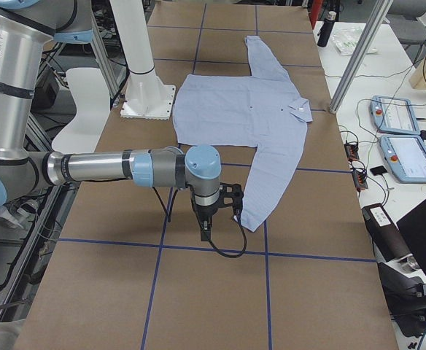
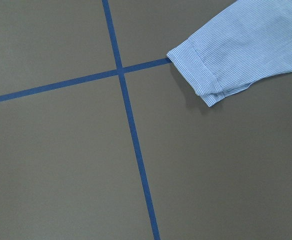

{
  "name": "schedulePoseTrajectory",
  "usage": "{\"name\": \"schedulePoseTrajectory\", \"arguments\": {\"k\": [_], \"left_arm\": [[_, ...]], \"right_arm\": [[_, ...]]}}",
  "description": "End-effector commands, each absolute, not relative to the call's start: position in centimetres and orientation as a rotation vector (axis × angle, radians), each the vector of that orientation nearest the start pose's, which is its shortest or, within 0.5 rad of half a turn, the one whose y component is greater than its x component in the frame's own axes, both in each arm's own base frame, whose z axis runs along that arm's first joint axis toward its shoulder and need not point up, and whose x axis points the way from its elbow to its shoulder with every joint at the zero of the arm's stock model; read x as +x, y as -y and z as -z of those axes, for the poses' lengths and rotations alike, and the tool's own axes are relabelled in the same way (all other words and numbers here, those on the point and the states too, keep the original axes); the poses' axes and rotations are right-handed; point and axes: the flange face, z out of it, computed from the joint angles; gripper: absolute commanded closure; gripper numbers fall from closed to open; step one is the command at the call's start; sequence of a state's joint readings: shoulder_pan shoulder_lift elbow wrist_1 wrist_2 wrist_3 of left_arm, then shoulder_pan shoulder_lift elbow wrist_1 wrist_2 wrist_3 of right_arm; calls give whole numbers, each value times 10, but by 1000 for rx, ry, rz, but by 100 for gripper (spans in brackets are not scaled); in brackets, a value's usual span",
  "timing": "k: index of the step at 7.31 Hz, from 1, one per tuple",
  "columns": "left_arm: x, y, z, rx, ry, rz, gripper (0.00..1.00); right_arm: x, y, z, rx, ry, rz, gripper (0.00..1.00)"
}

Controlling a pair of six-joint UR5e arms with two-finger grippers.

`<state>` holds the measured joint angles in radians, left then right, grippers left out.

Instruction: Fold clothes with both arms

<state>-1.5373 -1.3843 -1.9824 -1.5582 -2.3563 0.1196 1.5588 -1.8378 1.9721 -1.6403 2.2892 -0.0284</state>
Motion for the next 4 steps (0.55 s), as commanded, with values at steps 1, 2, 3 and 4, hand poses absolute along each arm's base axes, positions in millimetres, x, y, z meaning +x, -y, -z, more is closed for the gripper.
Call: {"name": "schedulePoseTrajectory", "arguments": {"k": [1, 2, 3, 4], "left_arm": [[-49, 417, -498, 343, -766, -270, 0], [-49, 434, -477, 446, -755, -311, 0], [-51, 441, -458, 548, -743, -344, 0], [-53, 461, -447, 646, -701, -372, 0]], "right_arm": [[61, 415, -542, 198, 723, 104, 0], [62, 423, -530, 294, 715, 137, 0], [61, 439, -524, 373, 721, 160, 0], [58, 450, -520, 359, 757, 108, 0]]}}
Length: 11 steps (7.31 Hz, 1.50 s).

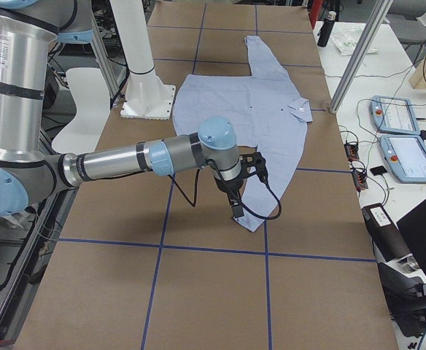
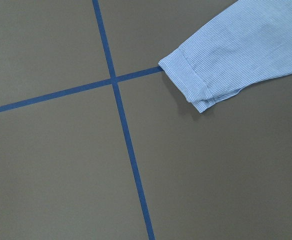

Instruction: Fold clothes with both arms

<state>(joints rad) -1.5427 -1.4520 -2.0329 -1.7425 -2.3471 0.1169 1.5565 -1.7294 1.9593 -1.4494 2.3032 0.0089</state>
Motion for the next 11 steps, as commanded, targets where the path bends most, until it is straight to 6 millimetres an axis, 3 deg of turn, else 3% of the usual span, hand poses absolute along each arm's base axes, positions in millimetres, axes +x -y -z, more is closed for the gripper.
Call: {"name": "schedulePoseTrajectory", "arguments": {"k": [1, 2, 4, 5, 6, 8, 10, 11], "left_arm": [[-54, 479, -462, 651, -688, -372, 0], [-53, 482, -468, 672, -687, -379, 0], [-54, 480, -468, 681, -685, -382, 0], [-53, 480, -468, 680, -686, -383, 0], [-54, 478, -465, 685, -685, -385, 0], [-54, 477, -465, 685, -685, -385, 0], [-54, 475, -465, 695, -683, -390, 0], [-54, 474, -466, 697, -683, -389, 0]], "right_arm": [[56, 453, -523, 363, 766, 106, 0], [40, 457, -521, 409, 783, 164, 0], [-62, 476, -525, 387, 804, 34, 0], [-99, 479, -559, 432, 822, -40, 0], [-104, 480, -608, 480, 881, -66, 1], [-100, 472, -651, 450, 882, -84, 11], [-101, 470, -666, 437, 885, -80, 15], [-99, 463, -690, 446, 890, -78, 16]]}}
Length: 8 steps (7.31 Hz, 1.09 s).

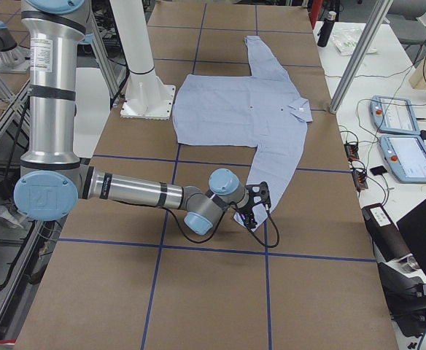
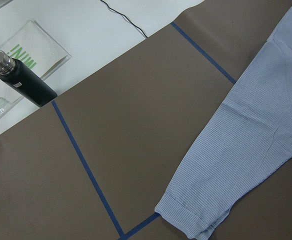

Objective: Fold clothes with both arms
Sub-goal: 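Lower the right gripper to the cuff of the sleeve nearest it and grasp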

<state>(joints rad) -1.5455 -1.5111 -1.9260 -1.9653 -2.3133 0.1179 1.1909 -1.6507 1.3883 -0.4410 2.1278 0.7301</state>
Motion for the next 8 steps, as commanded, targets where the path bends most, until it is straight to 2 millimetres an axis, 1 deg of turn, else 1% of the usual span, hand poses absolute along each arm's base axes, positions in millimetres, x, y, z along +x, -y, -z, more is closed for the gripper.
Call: {"name": "schedulePoseTrajectory", "arguments": {"k": [1, 2, 3, 4, 6, 8], "left_arm": [[-54, 474, -466, 699, -683, -389, 0], [-54, 474, -466, 699, -684, -390, 0], [-54, 473, -464, 702, -683, -392, 0], [-54, 473, -463, 704, -683, -393, 0], [-54, 473, -463, 704, -683, -393, 0], [-54, 473, -464, 703, -683, -394, 0]], "right_arm": [[-100, 467, -694, 456, 894, -79, 19], [-100, 469, -696, 450, 893, -96, 32], [-101, 475, -692, 469, 889, -99, 37], [-102, 481, -702, 467, 866, -113, 40], [-107, 485, -700, 468, 867, -107, 41], [-114, 483, -704, 455, 867, -96, 41]]}}
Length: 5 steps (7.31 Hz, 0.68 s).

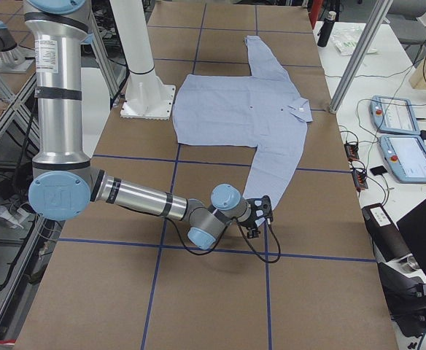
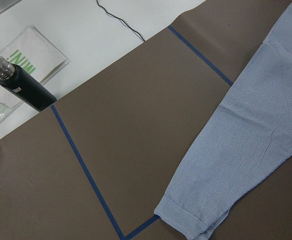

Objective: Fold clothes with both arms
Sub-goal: 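Lower the right gripper to the cuff of the sleeve nearest it and grasp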

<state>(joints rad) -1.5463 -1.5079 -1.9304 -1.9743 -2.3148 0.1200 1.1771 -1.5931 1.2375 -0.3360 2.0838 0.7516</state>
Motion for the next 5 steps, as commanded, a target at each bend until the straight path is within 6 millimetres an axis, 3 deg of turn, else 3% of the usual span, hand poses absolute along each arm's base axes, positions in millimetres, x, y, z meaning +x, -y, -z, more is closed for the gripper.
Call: {"name": "schedulePoseTrajectory", "arguments": {"k": [1, 5], "left_arm": [[-54, 473, -464, 703, -683, -394, 0], [-54, 473, -464, 703, -682, -395, 0]], "right_arm": [[-122, 481, -706, 449, 865, -84, 41], [-129, 476, -718, 428, 847, -77, 47]]}}
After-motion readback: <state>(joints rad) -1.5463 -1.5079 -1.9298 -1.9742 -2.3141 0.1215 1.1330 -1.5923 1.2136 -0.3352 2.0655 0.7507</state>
